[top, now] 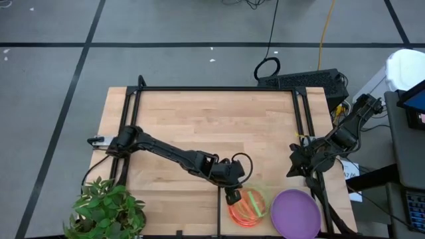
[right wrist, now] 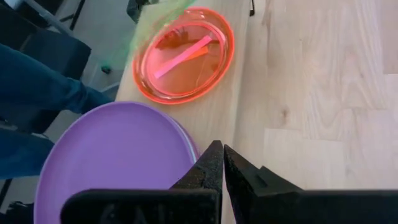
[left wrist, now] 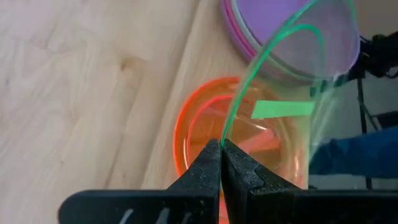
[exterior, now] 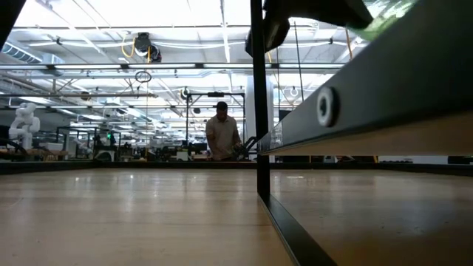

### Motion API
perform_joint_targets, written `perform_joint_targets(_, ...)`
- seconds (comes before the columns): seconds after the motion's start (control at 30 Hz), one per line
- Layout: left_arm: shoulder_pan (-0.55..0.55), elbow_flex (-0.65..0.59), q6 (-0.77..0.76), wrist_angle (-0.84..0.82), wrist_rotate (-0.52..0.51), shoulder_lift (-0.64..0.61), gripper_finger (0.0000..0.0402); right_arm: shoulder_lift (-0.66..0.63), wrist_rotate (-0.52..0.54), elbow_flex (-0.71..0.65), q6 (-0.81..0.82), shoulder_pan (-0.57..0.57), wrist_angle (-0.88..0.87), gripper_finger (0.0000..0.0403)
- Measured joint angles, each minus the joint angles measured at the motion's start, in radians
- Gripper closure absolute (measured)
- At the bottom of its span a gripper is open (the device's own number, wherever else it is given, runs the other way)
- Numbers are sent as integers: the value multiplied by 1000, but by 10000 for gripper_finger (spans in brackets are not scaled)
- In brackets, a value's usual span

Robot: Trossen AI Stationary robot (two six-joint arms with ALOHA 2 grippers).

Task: Place and stack plates onto a shelf
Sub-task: Stack the green plate on top of the red plate on the shelf, then return to Home Position

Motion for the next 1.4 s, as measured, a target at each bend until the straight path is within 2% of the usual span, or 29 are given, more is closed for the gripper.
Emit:
perform_joint_targets(0.6,-4,0,35,3,35,33,397,0,3,0,-8,0,-18,403)
perform_joint_targets(0.93,-6,0,37,19,29,33,347,0,2,0,-4,0,-18,403)
perform_joint_targets(1.4,-4,-1,52,43,38,33,343,0,0,0,-5,0,-13,403)
